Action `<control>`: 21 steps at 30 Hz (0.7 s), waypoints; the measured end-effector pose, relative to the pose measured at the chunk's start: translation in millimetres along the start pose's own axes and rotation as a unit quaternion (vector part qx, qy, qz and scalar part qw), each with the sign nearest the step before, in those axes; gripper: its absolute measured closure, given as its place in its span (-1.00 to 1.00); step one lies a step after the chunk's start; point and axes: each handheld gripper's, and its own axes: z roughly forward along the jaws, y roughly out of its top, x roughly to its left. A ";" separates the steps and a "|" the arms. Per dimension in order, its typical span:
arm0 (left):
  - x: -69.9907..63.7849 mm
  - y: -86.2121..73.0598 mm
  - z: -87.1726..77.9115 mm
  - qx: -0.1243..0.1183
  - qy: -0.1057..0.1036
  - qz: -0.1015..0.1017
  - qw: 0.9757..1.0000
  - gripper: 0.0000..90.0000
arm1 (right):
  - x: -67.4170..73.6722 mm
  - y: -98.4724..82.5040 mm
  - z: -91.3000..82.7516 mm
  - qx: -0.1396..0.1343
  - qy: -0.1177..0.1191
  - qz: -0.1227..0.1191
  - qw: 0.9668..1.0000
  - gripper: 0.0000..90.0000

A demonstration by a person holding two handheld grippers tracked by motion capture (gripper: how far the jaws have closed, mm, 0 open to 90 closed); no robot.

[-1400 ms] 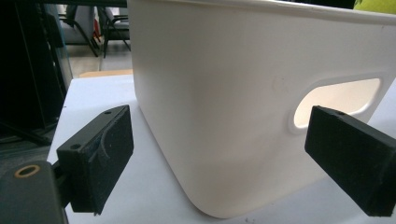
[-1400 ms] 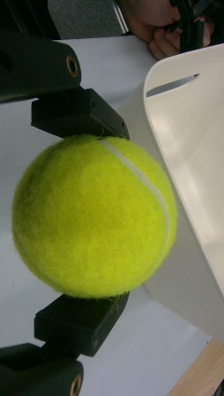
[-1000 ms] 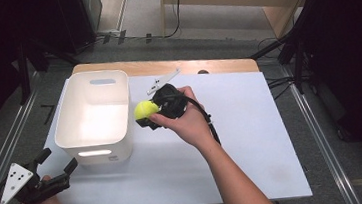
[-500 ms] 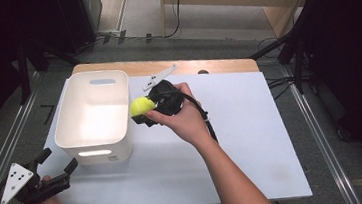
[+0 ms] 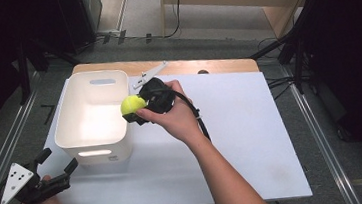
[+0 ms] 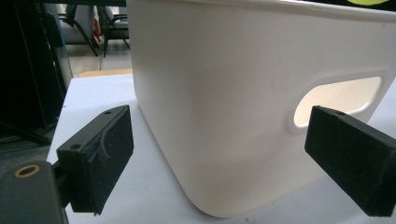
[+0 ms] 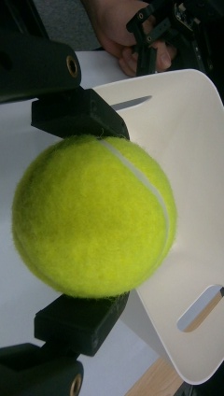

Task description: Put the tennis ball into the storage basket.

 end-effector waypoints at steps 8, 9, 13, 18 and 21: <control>0.2 0.1 0.0 0.001 0.000 0.000 1.000 -0.82 | 3.2 7.4 7.1 -0.003 0.005 -0.007 1.000 -0.45; 0.4 0.1 0.0 0.001 0.000 0.000 1.000 -0.82 | 4.0 8.3 8.1 -0.004 0.006 -0.006 1.000 -0.45; 0.4 0.1 0.1 0.001 0.000 0.000 1.000 -0.83 | 6.0 10.8 13.0 0.000 0.010 -0.010 1.000 -0.45; 0.4 0.1 0.3 0.001 0.000 0.000 1.000 -0.83 | 7.6 13.2 18.2 -0.002 0.015 -0.010 1.000 -0.45; 0.4 0.2 0.4 0.001 0.000 0.000 1.000 -0.82 | 9.1 15.3 21.9 -0.001 0.015 -0.014 1.000 -0.45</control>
